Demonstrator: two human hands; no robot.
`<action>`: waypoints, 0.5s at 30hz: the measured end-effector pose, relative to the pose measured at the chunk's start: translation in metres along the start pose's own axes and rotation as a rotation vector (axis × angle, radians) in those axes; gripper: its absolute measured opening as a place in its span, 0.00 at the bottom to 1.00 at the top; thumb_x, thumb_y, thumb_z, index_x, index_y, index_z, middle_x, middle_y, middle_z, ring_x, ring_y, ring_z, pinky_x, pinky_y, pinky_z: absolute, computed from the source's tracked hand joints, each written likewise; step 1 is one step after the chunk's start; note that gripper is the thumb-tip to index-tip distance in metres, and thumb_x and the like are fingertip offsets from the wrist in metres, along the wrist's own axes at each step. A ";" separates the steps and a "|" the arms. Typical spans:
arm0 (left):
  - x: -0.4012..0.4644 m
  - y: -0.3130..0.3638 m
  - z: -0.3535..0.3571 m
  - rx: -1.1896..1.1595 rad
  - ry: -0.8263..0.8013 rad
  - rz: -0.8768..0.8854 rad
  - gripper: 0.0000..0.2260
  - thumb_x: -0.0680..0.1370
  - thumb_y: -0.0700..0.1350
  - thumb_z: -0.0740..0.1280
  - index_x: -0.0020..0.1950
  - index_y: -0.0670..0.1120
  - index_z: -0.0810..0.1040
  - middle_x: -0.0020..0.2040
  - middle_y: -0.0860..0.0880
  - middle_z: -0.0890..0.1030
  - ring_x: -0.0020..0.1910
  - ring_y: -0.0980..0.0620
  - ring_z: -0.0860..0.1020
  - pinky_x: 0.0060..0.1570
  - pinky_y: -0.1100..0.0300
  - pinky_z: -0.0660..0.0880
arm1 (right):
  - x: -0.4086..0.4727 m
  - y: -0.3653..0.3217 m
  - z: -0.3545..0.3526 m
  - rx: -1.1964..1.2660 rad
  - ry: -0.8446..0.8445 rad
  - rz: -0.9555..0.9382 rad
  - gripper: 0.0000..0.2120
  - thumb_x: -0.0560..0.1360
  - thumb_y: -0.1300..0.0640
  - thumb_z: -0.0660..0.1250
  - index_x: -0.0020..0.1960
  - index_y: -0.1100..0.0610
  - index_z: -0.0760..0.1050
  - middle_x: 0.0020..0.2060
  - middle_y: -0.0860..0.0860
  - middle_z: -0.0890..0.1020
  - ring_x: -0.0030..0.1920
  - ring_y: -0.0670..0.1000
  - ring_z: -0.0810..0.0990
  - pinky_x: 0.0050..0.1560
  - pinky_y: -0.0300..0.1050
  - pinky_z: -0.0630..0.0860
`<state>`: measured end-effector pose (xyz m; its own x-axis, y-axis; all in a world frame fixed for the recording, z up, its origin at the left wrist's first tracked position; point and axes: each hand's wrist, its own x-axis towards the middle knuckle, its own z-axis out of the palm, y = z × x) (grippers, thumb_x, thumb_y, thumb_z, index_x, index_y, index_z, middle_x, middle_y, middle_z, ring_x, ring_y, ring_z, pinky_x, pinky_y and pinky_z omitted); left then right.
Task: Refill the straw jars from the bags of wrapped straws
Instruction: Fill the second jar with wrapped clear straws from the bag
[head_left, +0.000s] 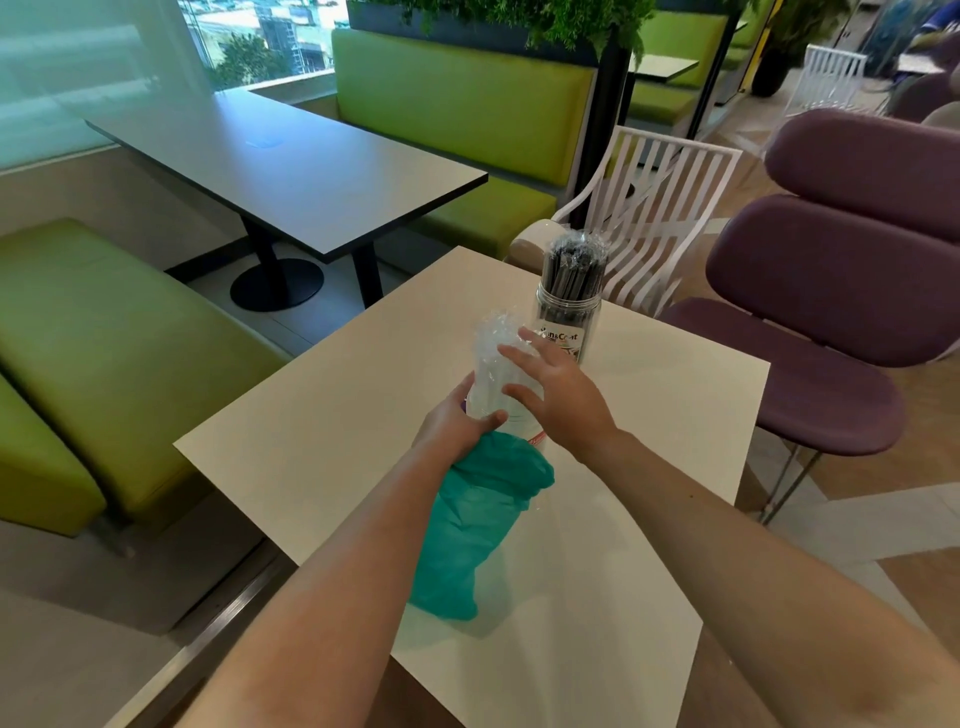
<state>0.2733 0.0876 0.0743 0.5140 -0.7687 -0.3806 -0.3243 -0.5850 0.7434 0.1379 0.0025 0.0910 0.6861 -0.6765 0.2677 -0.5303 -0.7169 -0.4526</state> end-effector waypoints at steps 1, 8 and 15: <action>0.000 -0.001 0.001 -0.010 -0.005 0.006 0.36 0.75 0.59 0.69 0.78 0.62 0.54 0.72 0.47 0.70 0.63 0.46 0.74 0.52 0.56 0.74 | -0.002 0.001 -0.002 -0.007 -0.003 -0.003 0.25 0.78 0.47 0.65 0.74 0.42 0.65 0.76 0.45 0.62 0.75 0.50 0.60 0.71 0.51 0.65; -0.006 -0.011 0.008 -0.169 0.043 0.049 0.40 0.73 0.56 0.73 0.79 0.54 0.56 0.59 0.46 0.78 0.55 0.48 0.78 0.47 0.58 0.73 | -0.044 0.004 0.007 0.033 0.337 0.065 0.23 0.72 0.48 0.73 0.66 0.46 0.75 0.70 0.51 0.69 0.69 0.53 0.65 0.69 0.46 0.65; -0.019 -0.023 0.011 -0.231 0.049 0.012 0.18 0.75 0.54 0.72 0.57 0.45 0.75 0.50 0.48 0.80 0.50 0.51 0.79 0.53 0.54 0.77 | -0.082 -0.006 0.017 0.289 0.211 0.220 0.17 0.72 0.43 0.72 0.56 0.49 0.76 0.54 0.45 0.72 0.57 0.44 0.66 0.60 0.41 0.71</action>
<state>0.2620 0.1134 0.0582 0.5511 -0.7582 -0.3483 -0.1430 -0.4971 0.8558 0.0928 0.0650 0.0571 0.4388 -0.8496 0.2926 -0.4710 -0.4948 -0.7303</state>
